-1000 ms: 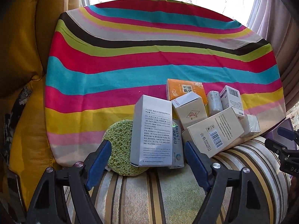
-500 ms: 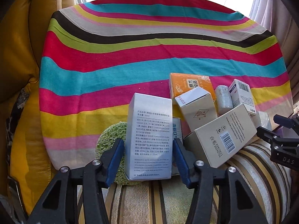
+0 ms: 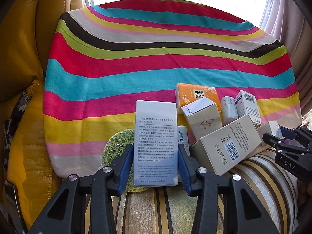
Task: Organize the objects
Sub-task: 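Grasp the tall white text box with the left tool while the right tool grasps the small white cube, then carry the tall white box and white cube over the purple box and release both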
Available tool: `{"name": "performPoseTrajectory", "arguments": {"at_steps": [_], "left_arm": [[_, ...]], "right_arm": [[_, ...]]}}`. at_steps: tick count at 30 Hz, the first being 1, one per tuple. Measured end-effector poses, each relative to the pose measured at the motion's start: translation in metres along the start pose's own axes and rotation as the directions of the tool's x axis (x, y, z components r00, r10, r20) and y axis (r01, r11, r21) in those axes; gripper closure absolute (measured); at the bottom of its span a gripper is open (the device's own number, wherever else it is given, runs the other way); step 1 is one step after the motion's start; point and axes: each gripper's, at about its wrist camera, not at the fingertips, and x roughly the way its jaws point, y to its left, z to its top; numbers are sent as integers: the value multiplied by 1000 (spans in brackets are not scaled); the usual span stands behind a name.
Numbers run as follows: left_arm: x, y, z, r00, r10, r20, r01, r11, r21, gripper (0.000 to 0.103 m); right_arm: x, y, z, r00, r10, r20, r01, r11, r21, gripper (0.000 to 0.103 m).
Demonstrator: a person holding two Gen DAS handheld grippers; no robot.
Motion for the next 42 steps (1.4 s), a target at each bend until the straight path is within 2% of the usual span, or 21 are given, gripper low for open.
{"name": "performPoseTrajectory", "arguments": {"at_steps": [6, 12, 21, 31, 42], "left_arm": [[-17, 1, -2, 999, 0, 50, 1, 1000, -21, 58], [-40, -8, -10, 994, -42, 105, 44, 999, -24, 58], [-70, -45, -28, 982, -111, 153, 108, 994, 24, 58], [-83, -94, -42, 966, -217, 137, 202, 973, 114, 58], [-89, -153, -48, 941, -327, 94, 301, 929, 217, 58]], "right_arm": [[-21, -3, -6, 996, -38, 80, 37, 999, 8, 52], [-42, -8, -11, 988, -53, 145, 52, 999, 11, 52], [-69, -29, -34, 981, -59, 183, 48, 997, 64, 52], [-92, -61, -66, 977, -81, 197, 54, 989, 139, 52], [-105, -110, -103, 974, -148, 173, 104, 966, 238, 52]]}}
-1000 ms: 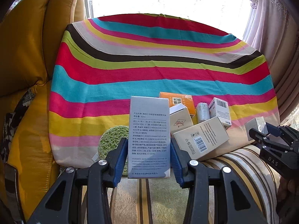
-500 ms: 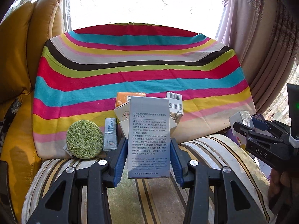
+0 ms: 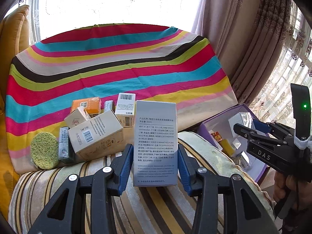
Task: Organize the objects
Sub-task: 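Carry the tall white box and white cube over the purple box and release both, then move both open tools back to the pile of boxes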
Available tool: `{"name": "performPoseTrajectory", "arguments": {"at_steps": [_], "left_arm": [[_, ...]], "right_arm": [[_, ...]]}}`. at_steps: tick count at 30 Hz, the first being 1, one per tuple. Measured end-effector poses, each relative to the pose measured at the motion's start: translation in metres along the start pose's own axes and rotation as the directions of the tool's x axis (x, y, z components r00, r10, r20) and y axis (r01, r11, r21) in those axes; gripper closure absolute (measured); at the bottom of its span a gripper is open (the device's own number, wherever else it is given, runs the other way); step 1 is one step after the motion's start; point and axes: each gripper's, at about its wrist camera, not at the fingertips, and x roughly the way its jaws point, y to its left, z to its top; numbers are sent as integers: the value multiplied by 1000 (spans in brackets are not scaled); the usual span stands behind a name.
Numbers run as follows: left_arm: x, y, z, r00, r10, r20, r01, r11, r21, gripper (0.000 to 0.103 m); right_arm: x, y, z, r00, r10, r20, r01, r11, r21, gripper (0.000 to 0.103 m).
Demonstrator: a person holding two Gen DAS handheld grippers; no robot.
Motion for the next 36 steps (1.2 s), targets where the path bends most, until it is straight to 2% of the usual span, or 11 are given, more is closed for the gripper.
{"name": "performPoseTrajectory", "arguments": {"at_steps": [9, 14, 22, 28, 30, 31, 33, 36], "left_arm": [[9, -50, 3, 994, -109, -25, 111, 991, 78, 58], [17, -78, 4, 983, -174, -56, 179, 977, 111, 58], [29, -125, 4, 958, -267, -108, 283, 943, 176, 58], [34, -155, 0, 931, -335, -146, 361, 906, 221, 57], [35, -161, -1, 915, -368, -166, 399, 888, 228, 55], [35, -163, -2, 912, -374, -171, 406, 884, 234, 49], [35, -165, -2, 914, -370, -169, 402, 883, 241, 41], [33, -161, 0, 911, -378, -163, 407, 887, 219, 39]], "right_arm": [[-2, -53, -16, 999, -47, -18, 48, 996, 79, 52], [0, -88, -26, 998, -60, -33, 64, 989, 137, 52], [-7, -148, -31, 993, -115, -25, 117, 962, 246, 52], [-11, -171, -31, 987, -160, -21, 160, 946, 283, 52], [-12, -173, -31, 985, -172, -24, 171, 943, 286, 52], [-13, -175, -31, 984, -176, -24, 175, 941, 289, 52], [-13, -176, -30, 984, -179, -24, 178, 940, 292, 52], [-12, -176, -29, 983, -180, -26, 180, 941, 286, 48]]}}
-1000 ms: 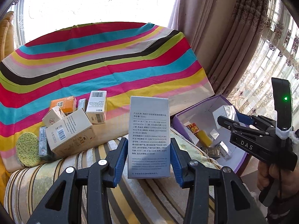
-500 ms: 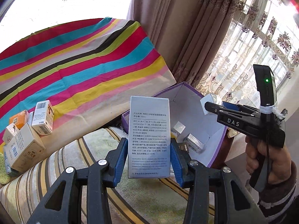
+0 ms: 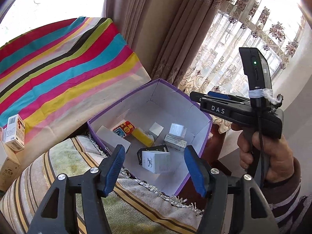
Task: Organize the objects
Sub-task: 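Move both open tools back to the pile of boxes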
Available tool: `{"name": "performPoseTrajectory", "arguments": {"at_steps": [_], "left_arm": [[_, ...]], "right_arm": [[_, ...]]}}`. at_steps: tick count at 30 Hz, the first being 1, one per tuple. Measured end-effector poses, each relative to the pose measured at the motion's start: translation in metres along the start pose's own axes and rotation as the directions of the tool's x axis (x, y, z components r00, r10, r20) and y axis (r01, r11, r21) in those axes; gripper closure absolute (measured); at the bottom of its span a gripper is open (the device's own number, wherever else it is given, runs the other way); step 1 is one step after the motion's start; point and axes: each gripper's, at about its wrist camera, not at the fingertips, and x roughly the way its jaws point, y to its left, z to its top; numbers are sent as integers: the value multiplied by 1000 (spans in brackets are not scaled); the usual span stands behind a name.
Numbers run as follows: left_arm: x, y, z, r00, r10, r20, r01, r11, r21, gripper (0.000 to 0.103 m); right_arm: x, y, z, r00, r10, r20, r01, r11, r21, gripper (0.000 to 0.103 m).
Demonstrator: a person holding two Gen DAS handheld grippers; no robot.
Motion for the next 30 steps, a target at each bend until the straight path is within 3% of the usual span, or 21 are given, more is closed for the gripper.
{"name": "performPoseTrajectory", "arguments": {"at_steps": [5, 10, 16, 30], "left_arm": [[-6, 7, -2, 1000, 15, 6, -15, 1000, -15, 39], [-15, 21, -5, 1000, 24, 20, -23, 998, -53, 39], [-33, 40, -11, 996, 64, 56, -58, 994, -91, 39], [-87, 112, -44, 976, 188, 113, -147, 944, -295, 39]], "right_arm": [[-4, 2, -1, 997, 76, 8, -76, 997, 24, 45], [-8, 14, -1, 995, 98, 19, -98, 995, 1, 38], [-11, 31, -1, 991, 130, 8, -130, 991, -39, 38], [-17, 83, -8, 979, 200, -28, -202, 966, -165, 34]]}}
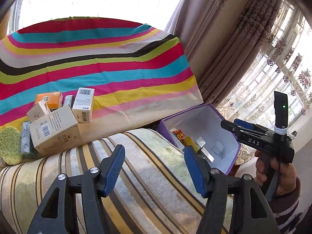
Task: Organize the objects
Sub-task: 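Move both open tools back to the pile of boxes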
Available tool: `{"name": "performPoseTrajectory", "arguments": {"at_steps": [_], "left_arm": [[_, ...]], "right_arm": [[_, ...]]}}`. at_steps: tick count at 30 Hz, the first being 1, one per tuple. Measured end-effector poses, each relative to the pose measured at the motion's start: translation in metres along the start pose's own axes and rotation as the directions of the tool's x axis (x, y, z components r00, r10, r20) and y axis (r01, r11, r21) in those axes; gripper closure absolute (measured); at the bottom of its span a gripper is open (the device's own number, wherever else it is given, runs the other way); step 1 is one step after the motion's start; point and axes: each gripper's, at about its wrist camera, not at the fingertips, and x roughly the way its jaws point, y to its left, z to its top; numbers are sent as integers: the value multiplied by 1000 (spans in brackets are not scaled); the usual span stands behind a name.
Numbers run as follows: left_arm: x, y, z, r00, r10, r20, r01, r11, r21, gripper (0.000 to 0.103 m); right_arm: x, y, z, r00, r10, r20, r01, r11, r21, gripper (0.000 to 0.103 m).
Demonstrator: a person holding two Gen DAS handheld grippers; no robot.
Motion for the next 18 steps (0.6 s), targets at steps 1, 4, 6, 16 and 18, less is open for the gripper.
{"name": "performPoseTrajectory", "arguments": {"at_steps": [1, 4, 6, 16, 18], "left_arm": [[-4, 7, -1, 1000, 11, 5, -11, 1000, -15, 39], [-15, 28, -6, 999, 43, 14, -43, 997, -58, 39], [-22, 43, -11, 998, 67, 17, -66, 994, -89, 39], [-55, 110, -32, 980, 198, 15, -190, 957, -219, 39], [-60, 121, -34, 973, 229, 12, -220, 948, -229, 39]], "right_arm": [[0, 3, 0, 1000, 3, -2, -3, 1000, -6, 34], [1, 10, -1, 1000, 17, -9, -17, 1000, -24, 34], [2, 15, -1, 1000, 25, -13, -26, 999, -33, 34], [7, 42, -1, 997, 68, -35, -71, 994, -83, 33], [8, 47, -1, 996, 79, -39, -82, 992, -93, 32]]}}
